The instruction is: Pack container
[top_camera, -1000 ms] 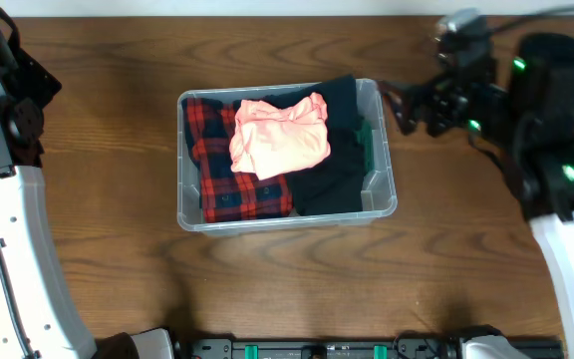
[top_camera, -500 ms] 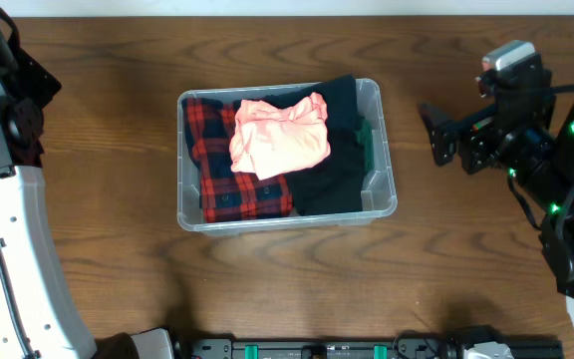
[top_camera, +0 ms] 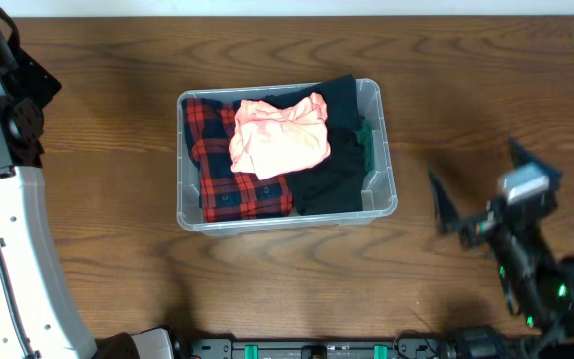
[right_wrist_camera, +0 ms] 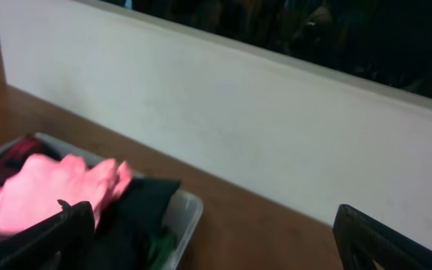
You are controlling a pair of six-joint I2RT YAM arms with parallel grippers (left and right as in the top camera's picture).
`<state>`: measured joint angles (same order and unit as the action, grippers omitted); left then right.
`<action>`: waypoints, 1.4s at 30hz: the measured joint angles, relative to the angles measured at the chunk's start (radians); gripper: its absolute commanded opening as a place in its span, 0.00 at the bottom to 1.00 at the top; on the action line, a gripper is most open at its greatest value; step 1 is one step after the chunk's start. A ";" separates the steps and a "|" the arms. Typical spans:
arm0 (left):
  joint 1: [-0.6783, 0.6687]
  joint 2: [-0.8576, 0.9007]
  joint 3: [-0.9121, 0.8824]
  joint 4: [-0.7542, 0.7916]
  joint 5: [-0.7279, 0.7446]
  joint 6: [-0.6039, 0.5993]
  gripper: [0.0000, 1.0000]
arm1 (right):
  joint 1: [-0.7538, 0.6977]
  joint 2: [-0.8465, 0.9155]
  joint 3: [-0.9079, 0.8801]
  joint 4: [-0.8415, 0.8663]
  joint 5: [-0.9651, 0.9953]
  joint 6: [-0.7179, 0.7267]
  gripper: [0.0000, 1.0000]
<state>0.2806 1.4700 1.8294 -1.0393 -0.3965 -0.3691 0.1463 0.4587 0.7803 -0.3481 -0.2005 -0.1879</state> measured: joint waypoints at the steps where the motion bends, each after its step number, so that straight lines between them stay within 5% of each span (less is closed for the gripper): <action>1: 0.000 0.000 0.000 -0.001 0.000 0.000 0.98 | 0.000 -0.042 -0.032 -0.009 0.000 0.000 0.99; 12: 0.000 0.000 0.000 -0.001 0.000 0.000 0.98 | 0.000 -0.439 -0.253 -0.054 0.034 0.000 0.99; 22: 0.000 0.000 0.000 0.000 0.000 0.000 0.98 | 0.000 -0.448 -0.351 -0.073 0.082 0.000 0.99; 42: 0.000 0.000 0.000 0.000 0.000 0.000 0.98 | 0.000 -0.447 -0.718 0.152 0.133 0.000 0.99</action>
<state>0.2806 1.4700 1.8294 -1.0397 -0.3965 -0.3691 0.1459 0.0120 0.0624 -0.1963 -0.0673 -0.1883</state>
